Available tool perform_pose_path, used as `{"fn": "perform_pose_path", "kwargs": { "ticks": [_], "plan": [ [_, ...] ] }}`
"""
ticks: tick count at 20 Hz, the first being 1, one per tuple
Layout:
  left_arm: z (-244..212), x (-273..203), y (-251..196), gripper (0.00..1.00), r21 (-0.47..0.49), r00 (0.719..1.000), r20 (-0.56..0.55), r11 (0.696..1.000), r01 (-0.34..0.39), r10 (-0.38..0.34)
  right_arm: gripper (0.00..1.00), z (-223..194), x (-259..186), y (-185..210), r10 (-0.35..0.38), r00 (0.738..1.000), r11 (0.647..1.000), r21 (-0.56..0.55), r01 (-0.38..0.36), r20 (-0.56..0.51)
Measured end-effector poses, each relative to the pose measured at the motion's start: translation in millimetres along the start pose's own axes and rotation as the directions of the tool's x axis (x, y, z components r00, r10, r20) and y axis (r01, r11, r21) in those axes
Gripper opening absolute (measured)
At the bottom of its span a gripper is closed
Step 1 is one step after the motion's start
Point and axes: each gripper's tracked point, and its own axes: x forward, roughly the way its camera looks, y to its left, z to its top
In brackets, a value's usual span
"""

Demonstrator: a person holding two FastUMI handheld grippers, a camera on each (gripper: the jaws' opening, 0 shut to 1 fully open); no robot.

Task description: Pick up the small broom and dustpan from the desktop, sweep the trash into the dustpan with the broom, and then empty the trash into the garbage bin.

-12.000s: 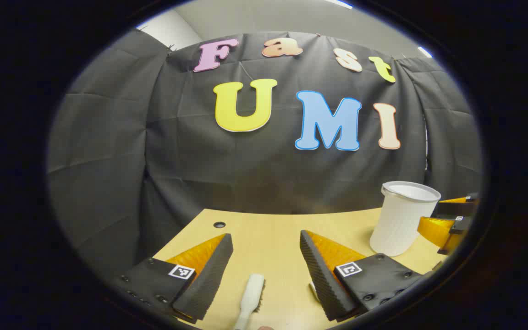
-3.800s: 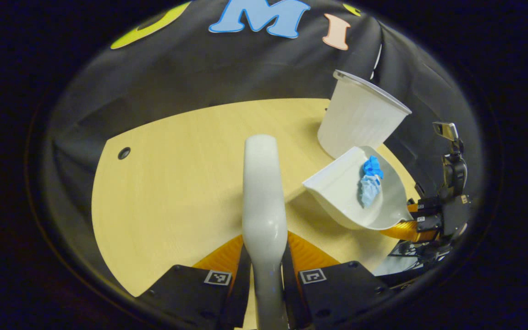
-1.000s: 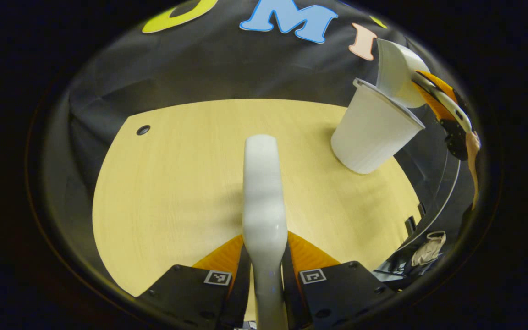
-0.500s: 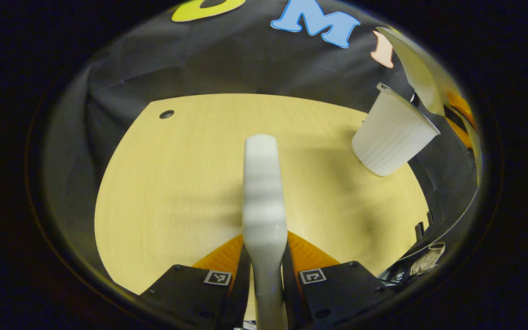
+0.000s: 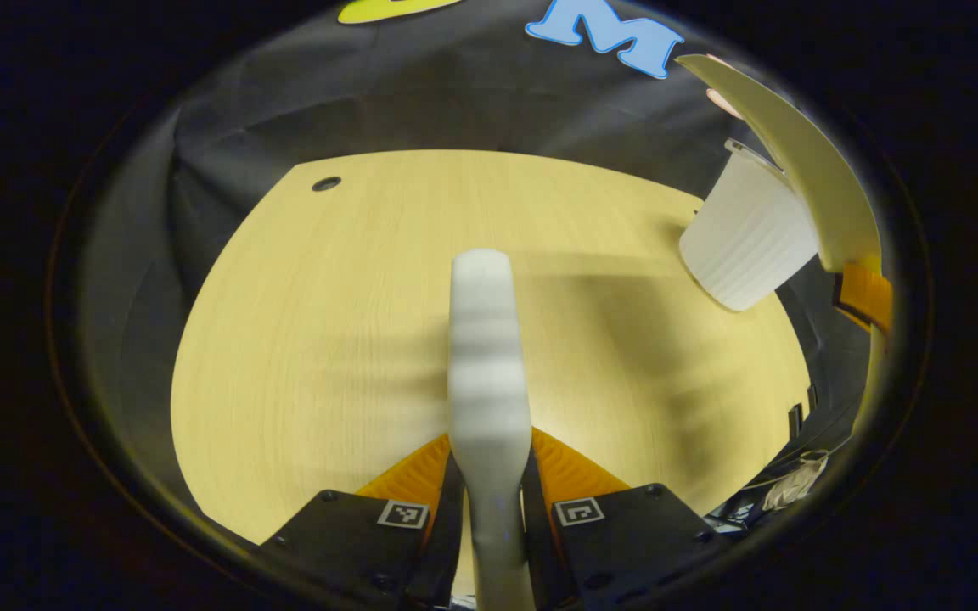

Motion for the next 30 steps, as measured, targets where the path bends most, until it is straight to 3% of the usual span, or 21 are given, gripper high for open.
{"fn": "perform_pose_path", "kwargs": {
  "ticks": [4, 10, 14, 19, 24, 27, 30],
  "plan": [
    [-6.2, 6.2, 4.4, 0.41, -0.025, 1.000, -0.031, 1.000, 0.000, -0.001, 0.29, -54.2, 30.3, -20.2, -0.079, 0.993, 0.997, 0.003, 0.080, -0.089],
    [-11.6, 9.8, 6.8, 0.42, -0.046, 0.996, -0.092, 0.999, 0.004, -0.009, 0.30, -125.3, 53.8, -29.6, -0.152, 0.958, 0.987, 0.003, 0.158, -0.244],
    [-19.6, 14.1, 9.0, 0.38, -0.028, 0.992, -0.125, 1.000, 0.001, -0.004, 0.30, -133.0, 59.0, -29.9, -0.162, 0.942, 0.986, 0.000, 0.169, -0.292],
    [-25.6, 10.6, 8.5, 0.40, -0.003, 0.988, -0.151, 1.000, -0.028, 0.027, 0.30, -142.7, 62.4, -31.2, -0.182, 0.921, 0.982, -0.025, 0.185, -0.345],
    [-26.6, 18.4, 8.9, 0.44, 0.008, 0.986, -0.153, 0.998, -0.068, 0.068, 0.31, -148.3, 61.6, -31.0, -0.151, 0.906, 0.988, -0.021, 0.156, -0.396],
    [-29.3, 21.6, 5.2, 0.43, 0.012, 0.985, -0.152, 0.996, -0.084, 0.085, 0.35, -142.1, 62.7, -27.2, -0.115, 0.917, 0.993, -0.013, 0.120, -0.383],
    [-34.8, 20.0, -1.1, 0.58, 0.011, 0.984, -0.145, 0.994, -0.106, 0.106, 0.39, -142.7, 61.5, -27.2, -0.095, 0.916, 0.995, -0.023, 0.093, -0.390]
  ]
}}
